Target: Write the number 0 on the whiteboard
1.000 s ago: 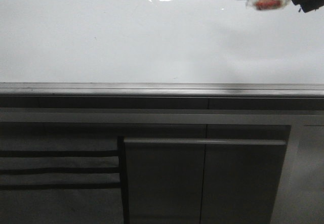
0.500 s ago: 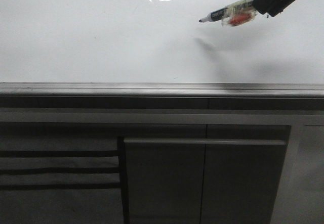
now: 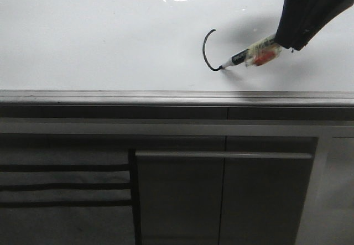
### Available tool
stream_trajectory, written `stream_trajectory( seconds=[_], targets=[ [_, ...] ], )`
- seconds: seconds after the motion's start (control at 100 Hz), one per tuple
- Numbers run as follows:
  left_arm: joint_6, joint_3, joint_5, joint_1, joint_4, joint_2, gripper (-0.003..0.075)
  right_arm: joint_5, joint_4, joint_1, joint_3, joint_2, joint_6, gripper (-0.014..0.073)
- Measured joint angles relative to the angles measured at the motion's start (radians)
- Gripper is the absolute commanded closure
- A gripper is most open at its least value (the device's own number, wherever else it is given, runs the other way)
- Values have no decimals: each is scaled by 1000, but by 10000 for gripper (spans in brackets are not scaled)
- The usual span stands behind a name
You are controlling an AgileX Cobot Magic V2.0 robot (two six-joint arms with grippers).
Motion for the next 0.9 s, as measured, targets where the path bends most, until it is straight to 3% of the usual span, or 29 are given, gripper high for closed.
stream_trajectory(
  seconds=[0.43, 0.56, 0.64, 0.78, 0.9],
  targets=[
    [5, 0, 0, 0, -2, 2, 259, -54, -33, 115, -71, -42, -8, 630],
    [69, 0, 0, -10, -22, 13, 259, -88, 19, 190, 20, -153, -104, 630],
    [177, 0, 5, -42, -73, 33, 259, -90, 33, 232, 99, -239, -190, 630],
    [376, -20, 45, -146, -188, 93, 259, -82, 38, 287, 244, -354, -361, 630],
    [475, -63, 77, -263, -217, 176, 259, -4, 36, 315, 308, -401, -591, 630]
  ],
)
